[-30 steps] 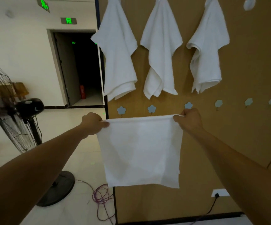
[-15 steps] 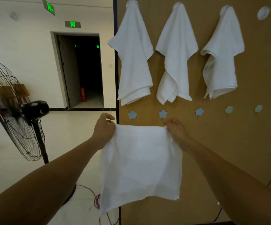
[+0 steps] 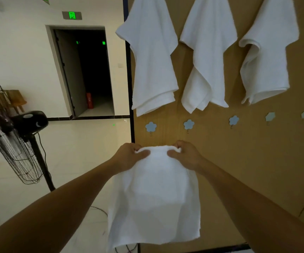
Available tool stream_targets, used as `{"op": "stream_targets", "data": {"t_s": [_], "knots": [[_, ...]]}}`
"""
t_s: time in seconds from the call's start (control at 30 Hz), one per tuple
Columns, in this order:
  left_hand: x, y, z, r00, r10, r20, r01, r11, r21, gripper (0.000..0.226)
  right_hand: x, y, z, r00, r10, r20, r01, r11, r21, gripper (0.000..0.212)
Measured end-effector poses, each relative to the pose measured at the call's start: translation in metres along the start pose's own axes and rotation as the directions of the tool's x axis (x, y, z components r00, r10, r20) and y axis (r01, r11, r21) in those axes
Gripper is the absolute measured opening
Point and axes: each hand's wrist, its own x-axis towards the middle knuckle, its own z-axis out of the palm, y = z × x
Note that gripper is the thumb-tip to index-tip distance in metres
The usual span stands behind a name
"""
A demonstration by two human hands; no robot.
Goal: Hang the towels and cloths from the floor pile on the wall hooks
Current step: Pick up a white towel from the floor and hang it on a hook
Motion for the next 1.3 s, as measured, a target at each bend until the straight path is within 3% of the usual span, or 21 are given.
{"op": "stream_targets", "data": {"t_s": [0.2,0.27,0.37,0.57,0.7,0.83,0.93,1.0,1.07,1.13,1.2,1.27,1.3], "knots": [[0.048,-0.012,0.014,0.992,0.012,-0.129,0.005,0.991,0.133,0.032,0.054,0.018,0.008,1.0,-0.007,0.026,0.005,0.996,0.087,0.02],[0.065,-0.017,0.016,0.976,0.025,-0.217,0.019,0.98,0.197,0.034,0.072,0.021,0.011,1.0,0.002,-0.012,0.0,0.989,0.151,0.033],[0.086,-0.022,0.021,0.945,0.019,-0.328,0.057,0.974,0.221,0.031,0.097,0.02,0.018,0.996,-0.011,-0.09,0.028,0.982,0.189,0.024],[0.114,-0.032,0.03,0.867,-0.033,-0.497,0.169,0.958,0.232,0.023,0.13,0.022,0.041,0.941,-0.094,-0.326,0.102,0.995,0.008,0.029],[0.121,-0.045,0.044,0.83,-0.141,-0.54,0.29,0.936,0.201,0.022,0.137,0.029,0.061,0.905,-0.084,-0.417,0.028,0.99,-0.139,0.028],[0.124,-0.056,0.053,0.839,-0.24,-0.488,0.332,0.937,0.111,0.021,0.136,0.042,0.073,0.902,0.009,-0.433,-0.088,0.983,-0.162,0.032],[0.128,-0.062,0.056,0.853,-0.39,-0.348,0.375,0.92,-0.11,0.021,0.135,0.047,0.079,0.909,0.127,-0.397,-0.137,0.991,0.003,0.029],[0.127,-0.059,0.056,0.842,-0.522,-0.139,0.429,0.802,-0.416,0.017,0.134,0.049,0.084,0.918,0.223,-0.326,-0.183,0.972,0.149,0.032],[0.124,-0.057,0.059,0.853,-0.52,0.035,0.445,0.692,-0.568,0.041,0.132,0.049,0.084,0.925,0.305,-0.227,-0.254,0.94,0.228,0.04],[0.126,-0.054,0.063,0.871,-0.485,0.081,0.455,0.732,-0.508,0.048,0.133,0.045,0.079,0.929,0.343,-0.138,-0.313,0.929,0.2,0.044],[0.13,-0.054,0.065,0.883,-0.463,0.071,0.459,0.825,-0.329,0.051,0.135,0.041,0.075,0.937,0.323,-0.134,-0.322,0.946,0.027,0.047],[0.131,-0.057,0.065,0.887,-0.461,0.0,0.461,0.887,0.025,0.057,0.133,0.038,0.074,0.945,0.16,-0.284,-0.259,0.898,-0.355,0.05],[0.129,-0.058,0.065,0.895,-0.435,-0.102,0.446,0.857,0.257,0.054,0.131,0.038,0.076,0.927,0.027,-0.373,-0.231,0.825,-0.515,0.049]]}}
